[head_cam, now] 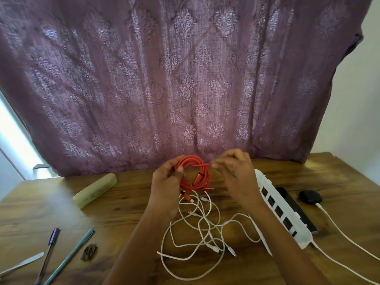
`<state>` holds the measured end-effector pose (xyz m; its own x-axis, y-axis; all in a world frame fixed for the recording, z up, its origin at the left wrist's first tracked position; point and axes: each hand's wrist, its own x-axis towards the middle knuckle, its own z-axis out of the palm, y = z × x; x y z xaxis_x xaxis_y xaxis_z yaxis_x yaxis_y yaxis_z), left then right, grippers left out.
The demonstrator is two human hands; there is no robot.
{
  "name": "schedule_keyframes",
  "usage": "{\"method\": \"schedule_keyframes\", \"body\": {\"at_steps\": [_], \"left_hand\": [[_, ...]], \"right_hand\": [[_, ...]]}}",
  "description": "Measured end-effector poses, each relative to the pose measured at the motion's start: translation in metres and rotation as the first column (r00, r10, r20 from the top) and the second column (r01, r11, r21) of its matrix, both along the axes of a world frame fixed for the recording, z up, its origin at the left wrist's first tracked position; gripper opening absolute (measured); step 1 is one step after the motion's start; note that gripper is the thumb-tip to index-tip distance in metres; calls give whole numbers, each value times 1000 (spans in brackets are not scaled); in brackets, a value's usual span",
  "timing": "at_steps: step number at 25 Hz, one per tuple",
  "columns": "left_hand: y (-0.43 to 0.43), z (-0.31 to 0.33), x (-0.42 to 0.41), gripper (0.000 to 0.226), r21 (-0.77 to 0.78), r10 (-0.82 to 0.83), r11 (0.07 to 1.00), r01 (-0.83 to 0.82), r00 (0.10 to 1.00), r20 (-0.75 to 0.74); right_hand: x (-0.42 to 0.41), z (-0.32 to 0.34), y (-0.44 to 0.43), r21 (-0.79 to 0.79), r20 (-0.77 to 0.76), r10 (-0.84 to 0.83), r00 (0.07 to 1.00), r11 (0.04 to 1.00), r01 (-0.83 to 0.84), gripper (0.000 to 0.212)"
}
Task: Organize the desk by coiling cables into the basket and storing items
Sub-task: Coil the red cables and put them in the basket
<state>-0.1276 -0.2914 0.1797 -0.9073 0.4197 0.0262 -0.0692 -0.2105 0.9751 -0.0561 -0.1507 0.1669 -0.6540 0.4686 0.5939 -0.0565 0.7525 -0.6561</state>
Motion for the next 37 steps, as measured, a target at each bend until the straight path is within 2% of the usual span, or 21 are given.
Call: {"method": "schedule_keyframes", "body": {"at_steps": [2, 5, 9, 11, 13, 14, 16, 17, 21, 25, 27, 29, 33, 35, 37], "left_hand": [[1, 2, 3, 28, 56, -59, 997, 54, 994, 89], [3, 7, 8, 28, 138, -122, 985, 101, 980, 158], [5, 10, 11, 30, 161, -93, 985, 64, 979, 180], [5, 11, 11, 30, 169, -63, 985, 30, 979, 193], [6, 11, 11, 28, 217, -41, 976, -8, 974, 224], [7, 11, 10, 27, 251, -27, 967, -36, 969, 246], [10, 9, 10, 26, 281, -8, 957, -73, 961, 277], [11, 8, 12, 26, 279, -8, 957, -73, 960, 280], [9, 3, 16, 26, 270, -52, 963, -17, 968, 246], [6, -8, 11, 24, 52, -39, 998, 35, 995, 89], [5, -12, 12, 23, -40, 1, 999, 0, 999, 34], [4, -12, 13, 21, -49, -7, 999, 9, 1000, 25], [4, -10, 10, 21, -65, -67, 995, 71, 996, 53], [4, -13, 9, 20, -97, -78, 992, 81, 996, 35], [4, -17, 8, 19, -123, -90, 988, 91, 996, 9]], "right_hand": [[-1, -9, 1, -30, -26, -44, 999, 999, 44, 11], [-1, -12, -9, -194, 20, -44, 999, 980, 47, 16], [1, -13, -29, -434, 68, 35, 997, 901, -2, 31], [2, -8, -36, -614, 40, 64, 997, 789, -26, 30], [4, -1, -40, -792, -17, 121, 993, 604, -87, 26], [6, 1, -42, -822, -53, 169, 984, 552, -139, 23], [7, 2, -45, -758, -67, 261, 963, 614, -219, 10], [6, 2, -45, -722, -47, 267, 963, 656, -217, 11], [1, 0, -37, -712, 17, 171, 985, 694, -108, 17], [2, -2, -33, -734, 14, 168, 986, 672, -104, 22], [0, -3, -33, -772, -9, 132, 991, 629, -91, 23], [-3, -3, -34, -828, -44, 118, 992, 552, -103, 24], [-5, -3, -34, -943, -242, 74, 967, 219, -252, 33], [-6, -5, -35, -945, -287, 47, 957, 152, -291, 37], [-6, -7, -35, -938, -318, 36, 948, 138, -319, 43]]}}
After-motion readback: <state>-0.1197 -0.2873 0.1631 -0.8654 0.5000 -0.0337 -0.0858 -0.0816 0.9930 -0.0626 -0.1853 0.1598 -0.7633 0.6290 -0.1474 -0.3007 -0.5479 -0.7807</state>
